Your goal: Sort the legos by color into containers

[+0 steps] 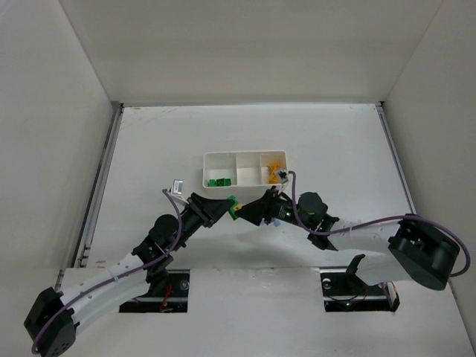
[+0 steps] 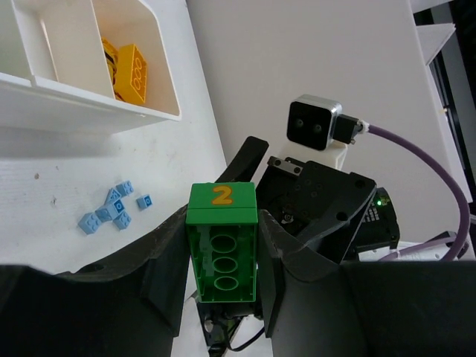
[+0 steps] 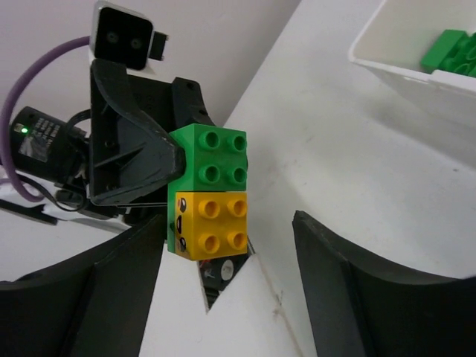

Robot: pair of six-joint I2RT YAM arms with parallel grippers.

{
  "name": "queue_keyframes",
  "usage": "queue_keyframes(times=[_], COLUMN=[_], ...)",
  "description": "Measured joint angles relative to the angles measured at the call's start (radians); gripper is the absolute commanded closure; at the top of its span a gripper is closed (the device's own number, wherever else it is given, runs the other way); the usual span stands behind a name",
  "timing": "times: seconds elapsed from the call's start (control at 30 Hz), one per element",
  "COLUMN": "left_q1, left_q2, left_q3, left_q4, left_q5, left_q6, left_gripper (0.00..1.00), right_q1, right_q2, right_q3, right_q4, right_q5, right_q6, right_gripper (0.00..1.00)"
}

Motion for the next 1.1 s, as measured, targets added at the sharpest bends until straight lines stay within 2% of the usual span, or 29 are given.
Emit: queue_keyframes(times=[0.13,0.2,0.3,0.43,0.5,0.77,1.1], left_q1=[0.000,0.000,0.000,0.000,0.000,0.005,0.013], left_q2=[-0.002,-0.002,-0.002,-0.007,-0.016,-0.042,-0.048], left_q3=[-0.001,-0.001,-0.001,-0.003,-0.009,-0.021,-0.029], left_q4=[0.000,0.000,0.001,0.003,0.006,0.003,0.002], left_q5=[0.000,0.000,0.000,0.000,0.000,0.000,0.001], left_q6=[-0.008,-0.010,-0.013,-0.013,-0.014,-0.015,-0.017], left_gripper=[0.84,0.84,0.84,0.84,0.84,0.84,0.84], right_q1=[0.000,0.000,-0.002,-0.008,-0.009,-0.024,-0.029], right_q2=[0.064,0.094,0.142,0.192,0.206,0.212,0.221], right_q3=[0.000,0.000,0.000,-0.003,-0.008,-0.039,-0.042], right_q4=[0.114,0.172,0.249,0.318,0.334,0.364,0.386], right_q5=[-0.031,-0.041,-0.048,-0.060,-0.066,-0.082,-0.090], right_q6=[0.056,0.086,0.128,0.180,0.199,0.254,0.284], right_gripper=[0.43,0.47,0.46,0.34,0.33,0.38,0.50])
